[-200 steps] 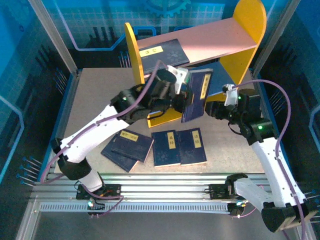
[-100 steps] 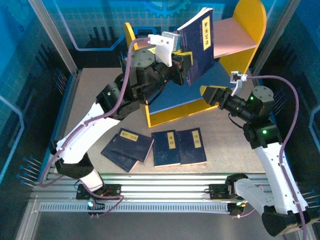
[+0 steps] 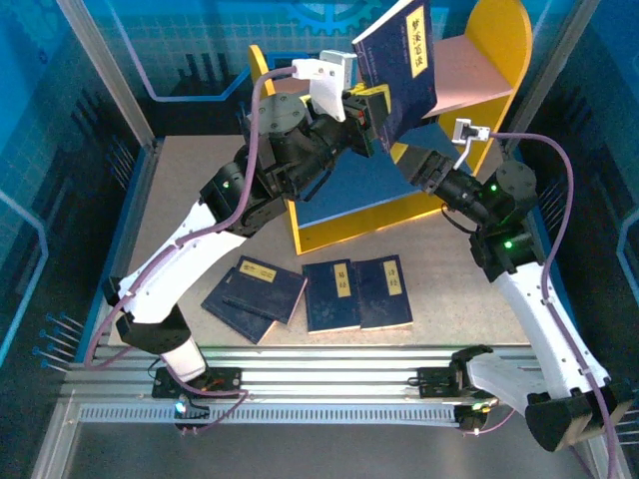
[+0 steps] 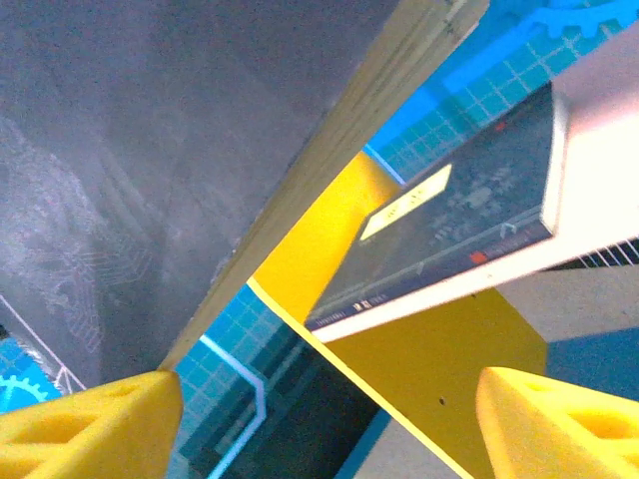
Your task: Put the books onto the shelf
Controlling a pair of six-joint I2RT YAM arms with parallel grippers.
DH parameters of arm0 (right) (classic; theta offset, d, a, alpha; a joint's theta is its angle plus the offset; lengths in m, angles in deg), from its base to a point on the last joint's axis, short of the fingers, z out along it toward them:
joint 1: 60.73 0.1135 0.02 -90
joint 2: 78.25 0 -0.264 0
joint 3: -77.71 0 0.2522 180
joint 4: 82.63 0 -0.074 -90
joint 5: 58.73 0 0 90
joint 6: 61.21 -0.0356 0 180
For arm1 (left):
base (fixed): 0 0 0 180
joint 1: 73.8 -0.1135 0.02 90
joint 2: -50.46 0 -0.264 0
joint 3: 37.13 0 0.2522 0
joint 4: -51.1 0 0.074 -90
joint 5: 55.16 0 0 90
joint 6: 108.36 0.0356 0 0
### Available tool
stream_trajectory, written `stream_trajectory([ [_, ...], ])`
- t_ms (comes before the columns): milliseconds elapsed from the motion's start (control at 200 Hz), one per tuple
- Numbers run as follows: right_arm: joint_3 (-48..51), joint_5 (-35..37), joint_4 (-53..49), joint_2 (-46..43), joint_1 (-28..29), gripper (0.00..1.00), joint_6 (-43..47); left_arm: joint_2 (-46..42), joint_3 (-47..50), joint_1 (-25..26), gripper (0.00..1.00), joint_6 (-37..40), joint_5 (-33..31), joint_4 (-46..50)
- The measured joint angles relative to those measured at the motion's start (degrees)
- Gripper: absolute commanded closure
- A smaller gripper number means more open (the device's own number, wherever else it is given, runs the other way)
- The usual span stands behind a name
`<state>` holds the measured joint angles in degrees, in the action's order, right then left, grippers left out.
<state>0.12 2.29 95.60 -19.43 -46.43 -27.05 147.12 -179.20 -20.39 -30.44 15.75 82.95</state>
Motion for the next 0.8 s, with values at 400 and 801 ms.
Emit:
stream_trajectory([
  [400,2.69,0.0,7.82,0.15,1.95,0.27,-5.66,-2.73,4.72,-0.28,1.0,0.07,-2.25,-4.33],
  [801,4.26,0.17,12.66,-0.37,4.72,0.26,-6.32,-3.23,6.05,-1.86,1.0,-0.02,-4.04,-4.42],
])
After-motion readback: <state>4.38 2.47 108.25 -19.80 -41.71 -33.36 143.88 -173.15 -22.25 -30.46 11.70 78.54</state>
